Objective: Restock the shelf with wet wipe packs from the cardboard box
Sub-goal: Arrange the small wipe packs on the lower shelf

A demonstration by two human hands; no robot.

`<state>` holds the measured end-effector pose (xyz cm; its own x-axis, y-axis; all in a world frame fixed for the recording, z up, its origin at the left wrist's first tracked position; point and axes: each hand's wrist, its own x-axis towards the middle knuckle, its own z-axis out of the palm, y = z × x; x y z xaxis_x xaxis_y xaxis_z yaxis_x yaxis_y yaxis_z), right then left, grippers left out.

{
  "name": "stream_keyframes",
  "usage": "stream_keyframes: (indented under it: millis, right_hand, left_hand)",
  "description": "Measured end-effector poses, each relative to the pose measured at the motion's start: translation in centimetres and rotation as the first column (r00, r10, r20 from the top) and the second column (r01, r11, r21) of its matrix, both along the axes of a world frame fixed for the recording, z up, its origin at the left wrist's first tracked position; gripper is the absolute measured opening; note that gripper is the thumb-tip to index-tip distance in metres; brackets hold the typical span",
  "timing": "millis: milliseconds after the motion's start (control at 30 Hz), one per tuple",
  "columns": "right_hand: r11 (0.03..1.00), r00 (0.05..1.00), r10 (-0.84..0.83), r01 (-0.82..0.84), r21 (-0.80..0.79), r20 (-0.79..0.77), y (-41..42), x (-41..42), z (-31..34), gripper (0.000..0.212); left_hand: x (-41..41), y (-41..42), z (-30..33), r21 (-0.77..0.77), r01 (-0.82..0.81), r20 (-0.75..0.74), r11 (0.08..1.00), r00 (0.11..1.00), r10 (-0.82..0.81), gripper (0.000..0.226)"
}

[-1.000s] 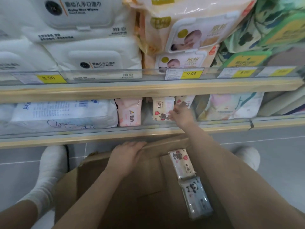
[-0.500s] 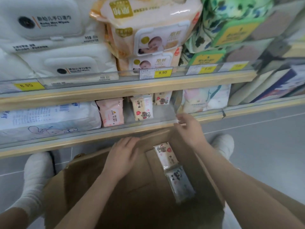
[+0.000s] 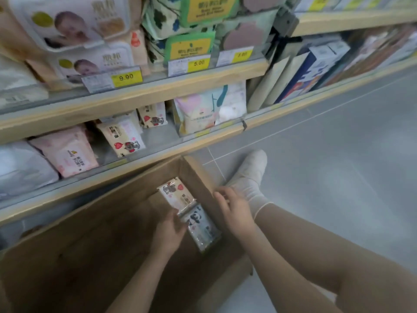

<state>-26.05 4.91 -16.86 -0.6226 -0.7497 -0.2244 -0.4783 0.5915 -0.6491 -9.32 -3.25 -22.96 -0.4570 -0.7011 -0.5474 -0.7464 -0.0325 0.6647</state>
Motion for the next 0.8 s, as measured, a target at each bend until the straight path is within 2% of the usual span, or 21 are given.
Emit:
stream_keyframes:
  millis: [100,200,400,467,533,567,633,700,767,800]
  right_hand:
    - [1.000,1.000,-0.020,0.020,-0.006,-0.008,0.3,0.3,-0.4,0.028]
    - [0.999,0.999,-0.038,0.038,-0.011,-0.027,0.4,0.2,-0.2,0.028]
    - [0.999,0.996,-0.044,0.045,0.009,-0.084,0.5,0.2,-0.2,0.030]
    - [0.999,0.976,-0.006,-0.004,-0.044,-0.218,0.7,0.3,0.2,0.030]
    - [0.985,0.918,0.075,-0.129,-0.115,-0.389,0.7,0.8,0.8,0.029]
    - [0.973,0.897,0.114,-0.188,-0.135,-0.427,0.5,1.4,1.1,0.027]
    - [0.958,0.916,0.185,-0.250,-0.144,-0.357,-0.3,3.2,1.5,0.021]
    - [0.966,0.959,0.227,-0.244,-0.090,-0.167,-1.7,4.8,0.6,0.023]
    - [0.982,0.982,0.188,-0.188,-0.016,0.009,-3.4,5.9,-1.0,0.029]
    - [0.986,0.986,0.157,-0.159,0.042,0.049,-4.3,6.4,-1.9,0.032]
  left_hand:
    - [-1.3,0.7,-1.4,0.043,-0.040,0.022,0.998,0.999,0.039,0.054]
    - [-2.6,1.0,-2.4,0.061,-0.082,0.048,0.995,0.996,0.079,0.043]
    - [-2.9,1.4,-1.8,0.223,-0.206,0.092,0.953,0.977,0.190,0.034]
    - [-1.6,1.1,-1.6,0.262,-0.242,0.064,0.934,0.970,0.233,0.025]
    - [0.4,0.3,-1.1,0.301,-0.292,0.024,0.908,0.954,0.298,0.020]
    - [1.6,-0.4,-0.8,0.308,-0.323,0.011,0.895,0.942,0.336,0.020]
    - [4.2,-2.0,-0.3,0.327,-0.400,-0.021,0.856,0.903,0.430,0.019]
    - [6.9,-3.8,0.3,0.337,-0.468,-0.036,0.817,0.861,0.507,0.014]
    - [9.3,-5.2,0.5,0.307,-0.509,-0.031,0.804,0.839,0.543,0.013]
    - [10.3,-5.7,0.5,0.296,-0.534,-0.037,0.792,0.822,0.568,0.012]
